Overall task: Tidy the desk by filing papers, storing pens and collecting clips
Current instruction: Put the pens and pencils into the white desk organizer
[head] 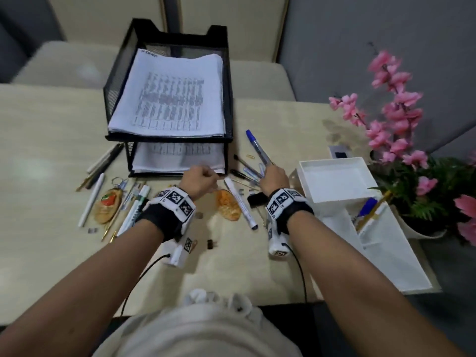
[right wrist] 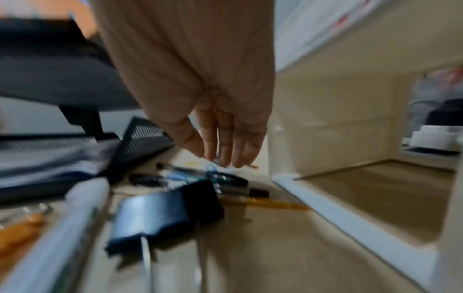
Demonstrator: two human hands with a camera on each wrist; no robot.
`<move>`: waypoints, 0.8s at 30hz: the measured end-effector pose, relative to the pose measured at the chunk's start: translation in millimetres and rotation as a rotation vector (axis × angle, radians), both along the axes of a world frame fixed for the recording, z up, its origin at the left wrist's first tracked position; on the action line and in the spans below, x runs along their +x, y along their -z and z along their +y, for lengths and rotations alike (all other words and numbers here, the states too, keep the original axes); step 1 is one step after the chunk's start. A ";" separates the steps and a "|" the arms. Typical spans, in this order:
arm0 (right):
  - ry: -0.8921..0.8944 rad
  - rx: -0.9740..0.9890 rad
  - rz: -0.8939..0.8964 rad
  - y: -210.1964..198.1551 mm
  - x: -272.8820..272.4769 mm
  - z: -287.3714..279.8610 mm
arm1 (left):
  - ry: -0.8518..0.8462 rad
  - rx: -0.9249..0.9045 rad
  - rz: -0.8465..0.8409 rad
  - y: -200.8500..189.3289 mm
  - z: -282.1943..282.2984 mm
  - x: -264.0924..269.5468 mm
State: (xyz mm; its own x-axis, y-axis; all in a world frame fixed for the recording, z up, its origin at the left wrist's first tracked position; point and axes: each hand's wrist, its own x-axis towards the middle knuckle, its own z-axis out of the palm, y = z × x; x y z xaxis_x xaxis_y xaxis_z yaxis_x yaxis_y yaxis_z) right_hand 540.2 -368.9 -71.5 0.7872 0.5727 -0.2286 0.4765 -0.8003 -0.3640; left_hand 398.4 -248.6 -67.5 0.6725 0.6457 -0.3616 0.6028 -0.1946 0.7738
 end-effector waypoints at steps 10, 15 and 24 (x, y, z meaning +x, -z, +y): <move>0.031 0.153 -0.025 -8.0 -8.4 -14.6 | 0.169 0.274 0.003 -17.4 -11.5 0.4; 0.042 0.515 0.215 -58.9 -18.3 -15.8 | 0.288 0.141 -0.055 -21.6 -30.1 33.3; 0.194 0.264 0.157 -22.4 35.4 55.2 | 0.001 -0.175 -0.147 -6.5 -7.5 33.9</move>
